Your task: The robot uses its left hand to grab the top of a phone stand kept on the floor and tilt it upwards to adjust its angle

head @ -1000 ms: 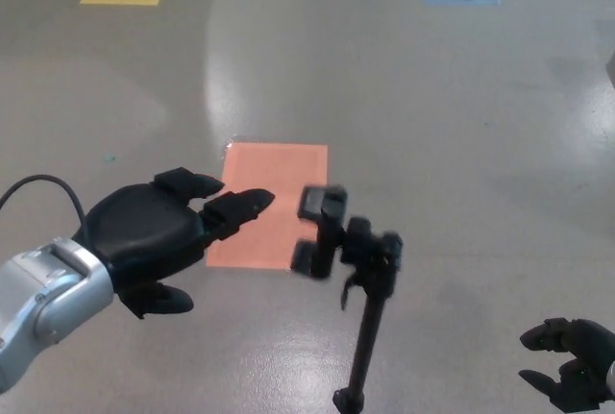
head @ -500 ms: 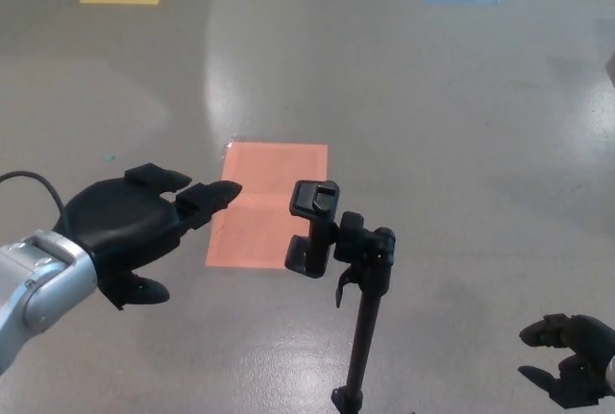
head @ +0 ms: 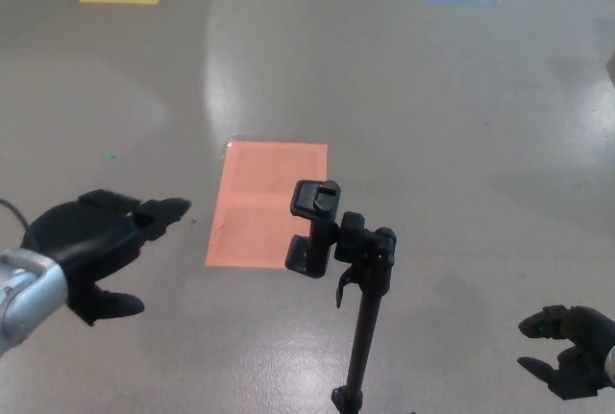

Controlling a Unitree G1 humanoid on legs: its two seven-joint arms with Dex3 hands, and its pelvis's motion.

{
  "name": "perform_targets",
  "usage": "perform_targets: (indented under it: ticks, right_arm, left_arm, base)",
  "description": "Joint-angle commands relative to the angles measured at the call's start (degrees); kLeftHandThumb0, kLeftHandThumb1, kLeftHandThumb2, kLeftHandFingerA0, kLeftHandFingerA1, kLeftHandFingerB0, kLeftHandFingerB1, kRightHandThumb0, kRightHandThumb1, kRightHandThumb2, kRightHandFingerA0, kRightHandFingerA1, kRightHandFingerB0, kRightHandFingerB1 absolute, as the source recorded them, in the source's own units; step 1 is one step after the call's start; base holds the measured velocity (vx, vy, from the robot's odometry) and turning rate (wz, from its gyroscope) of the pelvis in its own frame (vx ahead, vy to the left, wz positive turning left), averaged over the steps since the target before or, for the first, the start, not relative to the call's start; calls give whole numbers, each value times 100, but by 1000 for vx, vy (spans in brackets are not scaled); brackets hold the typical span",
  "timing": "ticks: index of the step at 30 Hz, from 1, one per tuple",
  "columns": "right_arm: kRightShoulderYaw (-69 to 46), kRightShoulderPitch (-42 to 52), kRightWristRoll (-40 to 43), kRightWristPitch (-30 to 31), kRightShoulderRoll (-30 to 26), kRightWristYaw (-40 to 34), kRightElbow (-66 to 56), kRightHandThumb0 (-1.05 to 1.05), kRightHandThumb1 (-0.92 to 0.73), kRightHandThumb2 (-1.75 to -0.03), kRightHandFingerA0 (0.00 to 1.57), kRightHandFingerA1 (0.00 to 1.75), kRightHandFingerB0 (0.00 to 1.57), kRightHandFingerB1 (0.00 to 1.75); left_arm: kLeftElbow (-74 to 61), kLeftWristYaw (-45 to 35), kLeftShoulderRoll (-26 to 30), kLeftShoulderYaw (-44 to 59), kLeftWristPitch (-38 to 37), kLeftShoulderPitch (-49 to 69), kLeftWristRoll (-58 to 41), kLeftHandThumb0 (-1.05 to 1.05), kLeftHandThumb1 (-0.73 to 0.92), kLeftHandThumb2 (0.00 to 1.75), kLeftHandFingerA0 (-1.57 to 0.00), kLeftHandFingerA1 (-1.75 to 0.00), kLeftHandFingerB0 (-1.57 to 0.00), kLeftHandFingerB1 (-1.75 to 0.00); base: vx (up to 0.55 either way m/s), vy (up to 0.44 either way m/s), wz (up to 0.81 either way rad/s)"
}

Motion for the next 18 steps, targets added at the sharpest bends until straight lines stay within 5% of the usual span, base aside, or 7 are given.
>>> perform_targets:
  ticks: [1, 10, 11, 15, 16, 17, 18]
  right_arm:
    - [28, 139, -63, 12, -76, -14, 23, -62, -77, -63, 21, 32, 26, 30]
    - [-14, 353, 13, -40, -43, -64, 24, -61, -77, -63, 18, 32, 25, 30]
    - [-14, 411, 14, -52, -42, -72, 16, -60, -77, -63, 19, 32, 25, 30]
    - [-1, 561, 3, -105, -43, -94, 13, -61, -77, -63, 17, 32, 24, 30]
    - [-3, 605, 5, -142, -47, -105, 6, -61, -77, -63, 17, 33, 24, 30]
    - [-4, 639, 7, -169, -50, -114, -1, -61, -77, -63, 17, 33, 24, 30]
    - [-27, 738, 33, -195, -43, -128, -11, -61, -76, -63, 17, 32, 24, 30]
  left_arm:
    - [1737, 806, -231, 500, 313, -8, -632, -83, 83, 114, -7, -28, -6, -16]
    - [2611, 1183, -606, 1419, 358, 444, -1398, -82, 79, 110, -7, -35, -11, -28]
    - [2684, 1212, -664, 1552, 339, 530, -1487, -77, 92, 74, -12, -26, -10, -22]
    - [2847, 1259, -810, 1945, 236, 797, -1765, -79, 76, 107, -4, -37, -12, -31]
    - [2882, 1255, -833, 2002, 256, 870, -1800, -74, 92, 70, -12, -26, -10, -22]
    - [2909, 1252, -851, 2050, 271, 925, -1824, -74, 92, 70, -12, -26, -10, -22]
    - [2966, 1288, -884, 2144, 271, 1093, -1865, -72, 73, 107, -3, -41, -7, -34]
  base:
    - [0, 0, 0]
    - [0, 0, 0]
    - [0, 0, 0]
    - [0, 0, 0]
    - [0, 0, 0]
    - [0, 0, 0]
    - [0, 0, 0]
